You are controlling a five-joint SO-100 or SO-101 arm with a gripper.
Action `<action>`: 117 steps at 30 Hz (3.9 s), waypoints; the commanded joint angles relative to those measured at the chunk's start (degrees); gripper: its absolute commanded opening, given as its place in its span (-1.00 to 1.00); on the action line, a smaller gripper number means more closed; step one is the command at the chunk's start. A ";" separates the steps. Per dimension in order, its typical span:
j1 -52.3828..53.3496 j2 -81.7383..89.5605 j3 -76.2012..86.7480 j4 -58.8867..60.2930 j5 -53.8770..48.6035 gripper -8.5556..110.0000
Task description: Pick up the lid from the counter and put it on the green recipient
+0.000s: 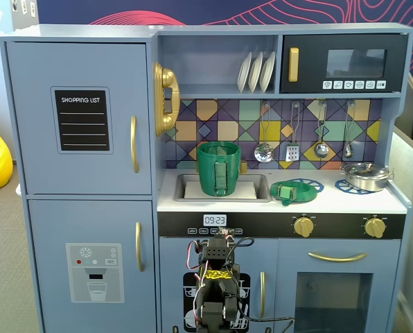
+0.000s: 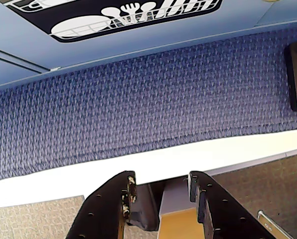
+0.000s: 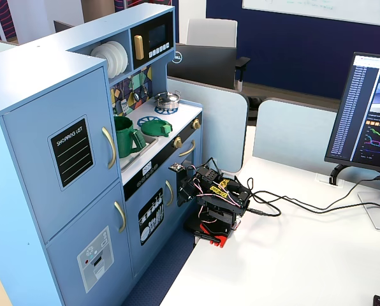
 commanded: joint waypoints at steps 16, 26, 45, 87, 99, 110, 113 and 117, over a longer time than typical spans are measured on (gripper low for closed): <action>9.23 -3.34 -4.92 -4.48 -1.93 -0.86; 30.06 -21.01 -35.60 -33.40 -6.33 -0.30; 32.61 -38.32 -38.41 -69.26 -5.36 -0.16; 26.54 -67.24 -75.23 -67.59 -3.78 -0.86; 15.56 -62.67 -97.91 -44.03 -2.81 -0.86; 2.64 -63.46 -100.46 -39.55 -7.47 -0.86; 1.49 -64.51 -100.81 -38.76 -7.65 -0.86; 0.26 -65.92 -101.07 -38.76 -8.53 -0.86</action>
